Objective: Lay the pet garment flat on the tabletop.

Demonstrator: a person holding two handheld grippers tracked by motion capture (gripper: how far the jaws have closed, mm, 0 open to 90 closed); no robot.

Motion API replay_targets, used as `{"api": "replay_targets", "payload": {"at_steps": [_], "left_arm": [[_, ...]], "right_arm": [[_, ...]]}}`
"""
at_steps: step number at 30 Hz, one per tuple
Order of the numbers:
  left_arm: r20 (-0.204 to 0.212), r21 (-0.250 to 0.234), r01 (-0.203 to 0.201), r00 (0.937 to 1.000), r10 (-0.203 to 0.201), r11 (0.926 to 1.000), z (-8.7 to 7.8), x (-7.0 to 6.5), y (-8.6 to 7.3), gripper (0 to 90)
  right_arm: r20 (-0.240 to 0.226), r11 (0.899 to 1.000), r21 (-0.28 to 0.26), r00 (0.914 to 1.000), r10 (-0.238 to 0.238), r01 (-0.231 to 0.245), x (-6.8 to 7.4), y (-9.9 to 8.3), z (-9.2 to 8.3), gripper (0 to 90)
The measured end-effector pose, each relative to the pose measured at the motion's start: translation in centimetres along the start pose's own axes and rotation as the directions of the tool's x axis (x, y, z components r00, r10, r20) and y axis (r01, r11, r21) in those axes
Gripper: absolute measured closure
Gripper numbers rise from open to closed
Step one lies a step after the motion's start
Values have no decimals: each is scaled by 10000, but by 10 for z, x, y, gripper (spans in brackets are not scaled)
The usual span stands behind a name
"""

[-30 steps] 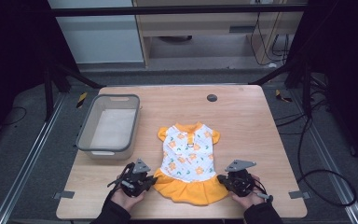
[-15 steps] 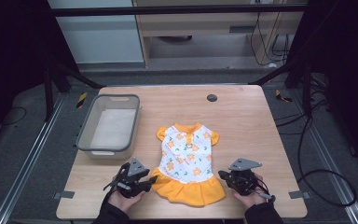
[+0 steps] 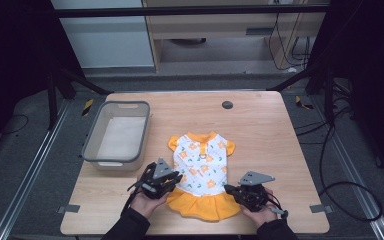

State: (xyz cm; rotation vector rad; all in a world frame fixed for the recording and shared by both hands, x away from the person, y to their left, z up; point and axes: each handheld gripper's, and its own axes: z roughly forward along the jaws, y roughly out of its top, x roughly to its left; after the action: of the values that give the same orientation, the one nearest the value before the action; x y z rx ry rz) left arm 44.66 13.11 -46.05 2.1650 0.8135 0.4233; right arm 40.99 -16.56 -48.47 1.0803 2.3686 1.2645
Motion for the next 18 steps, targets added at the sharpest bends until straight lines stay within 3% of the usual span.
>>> {"api": "replay_targets", "payload": {"at_steps": [3,4,6,11,13,15,18], "left_arm": [[-204,555,-47,9998,59,9984,23,10,0,771],[-204,555,-47,9998,59,9984,23,10,0,768],[-462,1108,-54,9989,106,9938,36,19,-5,758],[-540,1104,-15,9985,75,9939,38,24,-6,739],[-569,1127,50,9984,15,9936,40,27,-7,737],[-511,1091,197,9986,-142,9938,40,30,-9,725],[-490,1144,217,9987,-162,9932,37,28,-10,735]], "right_arm": [[-440,9997,162,9989,-155,162,10,-1,7,900],[-440,9997,162,9989,-155,162,10,-1,7,900],[-607,9980,544,9977,-302,336,16,-3,14,900],[-297,9934,1104,9992,-268,299,11,-5,20,900],[-334,9936,1105,9992,-206,242,11,-5,21,900],[-81,9930,1139,9995,-313,320,7,-3,21,900],[-178,9930,1175,9998,-125,145,5,-4,19,900]]}}
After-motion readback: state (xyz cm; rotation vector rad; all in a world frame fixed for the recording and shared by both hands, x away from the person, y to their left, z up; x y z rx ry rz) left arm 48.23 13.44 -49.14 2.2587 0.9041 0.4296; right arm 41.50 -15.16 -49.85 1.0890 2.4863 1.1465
